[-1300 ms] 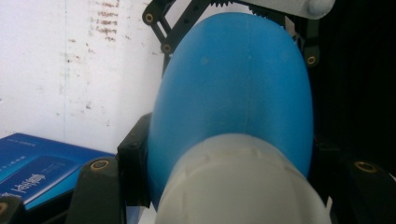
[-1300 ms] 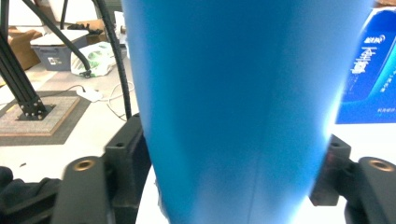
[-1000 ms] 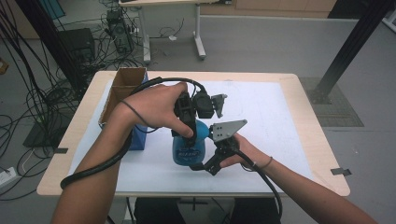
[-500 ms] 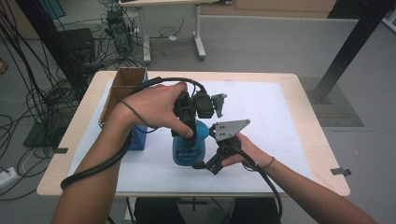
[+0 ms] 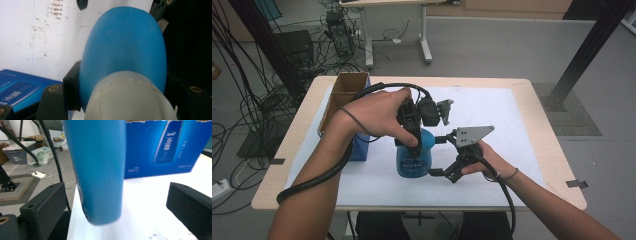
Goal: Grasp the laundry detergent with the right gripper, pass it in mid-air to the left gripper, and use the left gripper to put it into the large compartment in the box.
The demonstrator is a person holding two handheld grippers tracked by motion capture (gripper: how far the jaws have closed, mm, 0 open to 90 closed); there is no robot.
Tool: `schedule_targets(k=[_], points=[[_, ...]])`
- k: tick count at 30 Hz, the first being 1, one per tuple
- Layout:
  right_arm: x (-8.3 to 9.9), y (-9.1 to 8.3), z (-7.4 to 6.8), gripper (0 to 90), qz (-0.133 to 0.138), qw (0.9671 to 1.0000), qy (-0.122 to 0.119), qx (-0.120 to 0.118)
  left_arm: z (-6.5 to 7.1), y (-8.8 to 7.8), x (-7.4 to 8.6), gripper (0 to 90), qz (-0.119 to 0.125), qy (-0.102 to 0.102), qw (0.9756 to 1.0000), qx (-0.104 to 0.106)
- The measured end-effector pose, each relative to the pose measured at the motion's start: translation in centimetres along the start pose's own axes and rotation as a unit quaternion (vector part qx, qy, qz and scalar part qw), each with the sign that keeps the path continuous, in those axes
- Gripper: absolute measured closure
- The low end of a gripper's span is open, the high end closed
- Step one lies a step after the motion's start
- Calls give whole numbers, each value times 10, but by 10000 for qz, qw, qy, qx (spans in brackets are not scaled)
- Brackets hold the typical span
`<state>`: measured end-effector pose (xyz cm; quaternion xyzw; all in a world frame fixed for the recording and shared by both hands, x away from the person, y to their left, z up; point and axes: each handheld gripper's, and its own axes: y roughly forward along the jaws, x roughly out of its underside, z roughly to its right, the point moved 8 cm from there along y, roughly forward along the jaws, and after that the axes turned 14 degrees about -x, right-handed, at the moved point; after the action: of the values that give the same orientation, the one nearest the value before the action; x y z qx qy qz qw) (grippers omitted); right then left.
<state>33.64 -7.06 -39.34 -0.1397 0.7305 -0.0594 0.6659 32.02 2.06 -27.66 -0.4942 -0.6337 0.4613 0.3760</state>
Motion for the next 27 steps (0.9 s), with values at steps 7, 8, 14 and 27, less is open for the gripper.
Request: schedule_targets(k=[7, 8, 14, 27], points=[[8, -21, 4, 31, -110, 9997, 64, 228, -2, -1, 3, 369, -4, -50, 10000, -4], [9, -24, 4, 30, -143, 9995, 73, 254, -2, -1, 3, 369, -18, -51, 10000, 0], [21, -46, 7, 33, -555, 9970, 201, 502, -1, -2, 5, 369, 2, -33, 10000, 2], [57, -94, 21, 83, -2297, 9600, 1162, 1102, 0, -4, 8, 370, 5, -44, 10000, 47]])
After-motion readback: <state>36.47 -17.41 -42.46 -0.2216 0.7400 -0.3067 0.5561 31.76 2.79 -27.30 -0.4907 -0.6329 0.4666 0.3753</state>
